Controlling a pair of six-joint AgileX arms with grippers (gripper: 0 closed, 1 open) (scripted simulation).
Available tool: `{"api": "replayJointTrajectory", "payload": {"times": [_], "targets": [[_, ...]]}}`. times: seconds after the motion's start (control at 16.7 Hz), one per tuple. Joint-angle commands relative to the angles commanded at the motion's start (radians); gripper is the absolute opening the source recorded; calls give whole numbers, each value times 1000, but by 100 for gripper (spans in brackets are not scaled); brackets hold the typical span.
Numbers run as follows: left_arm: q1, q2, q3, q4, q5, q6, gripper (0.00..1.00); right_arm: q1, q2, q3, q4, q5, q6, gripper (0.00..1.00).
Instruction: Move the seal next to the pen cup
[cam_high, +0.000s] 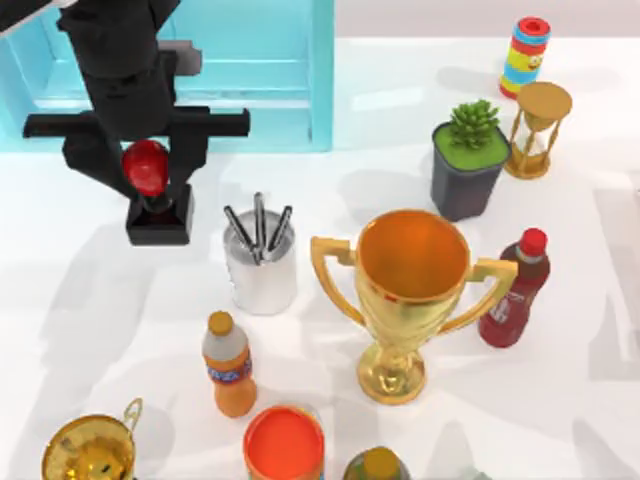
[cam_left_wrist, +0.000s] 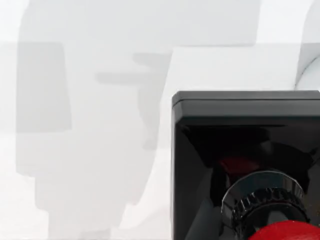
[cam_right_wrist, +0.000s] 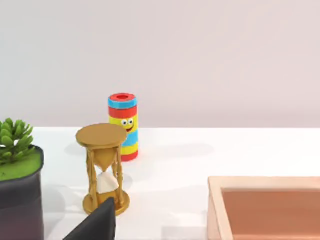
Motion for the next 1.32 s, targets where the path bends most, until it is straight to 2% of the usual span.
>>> {"api": "replayJointTrajectory", "payload": {"times": [0.24,1.02,1.32], "targets": [[-1,0,-7,8,0,0,0,0,0,0,0,0,0,100],[-1,0,-7,8,0,0,98,0,0,0,0,0,0,100],[-1,0,-7,8,0,0,100,0,0,0,0,0,0,100]]}}
